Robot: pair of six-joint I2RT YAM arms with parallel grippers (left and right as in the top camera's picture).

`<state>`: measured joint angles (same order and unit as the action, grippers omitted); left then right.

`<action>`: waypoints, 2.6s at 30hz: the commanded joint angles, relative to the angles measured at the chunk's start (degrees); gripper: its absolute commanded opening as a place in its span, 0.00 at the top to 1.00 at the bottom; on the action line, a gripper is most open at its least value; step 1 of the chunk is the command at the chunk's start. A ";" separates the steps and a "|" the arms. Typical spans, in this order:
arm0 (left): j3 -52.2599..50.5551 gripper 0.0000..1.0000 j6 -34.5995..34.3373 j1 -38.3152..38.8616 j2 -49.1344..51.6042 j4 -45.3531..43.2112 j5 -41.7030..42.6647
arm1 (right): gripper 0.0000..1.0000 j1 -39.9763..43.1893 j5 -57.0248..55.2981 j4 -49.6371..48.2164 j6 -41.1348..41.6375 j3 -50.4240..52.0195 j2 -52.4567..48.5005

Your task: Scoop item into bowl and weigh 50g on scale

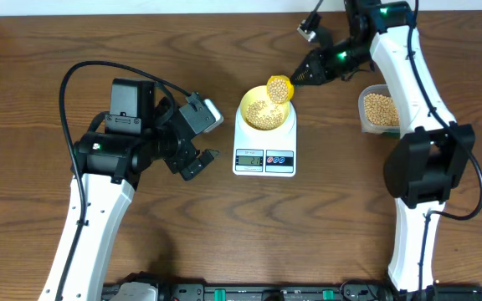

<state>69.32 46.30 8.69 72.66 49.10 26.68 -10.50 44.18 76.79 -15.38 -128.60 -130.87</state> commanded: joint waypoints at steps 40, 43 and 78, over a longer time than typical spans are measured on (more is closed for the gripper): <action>-0.26 0.02 -0.52 -0.26 0.31 0.11 0.52 | 0.99 -12.79 -27.10 0.09 -16.00 -8.24 -0.61; -0.26 0.02 -0.52 -0.26 0.31 0.11 0.52 | 0.99 -12.70 -27.10 -0.17 -16.02 -8.63 -0.61; -0.26 0.02 -0.52 -0.26 0.31 0.11 0.52 | 0.99 -10.43 -23.50 0.74 -20.28 -14.43 -0.61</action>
<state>69.32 46.30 8.69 72.66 49.10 26.68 -22.70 19.73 77.84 -36.36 -139.33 -130.89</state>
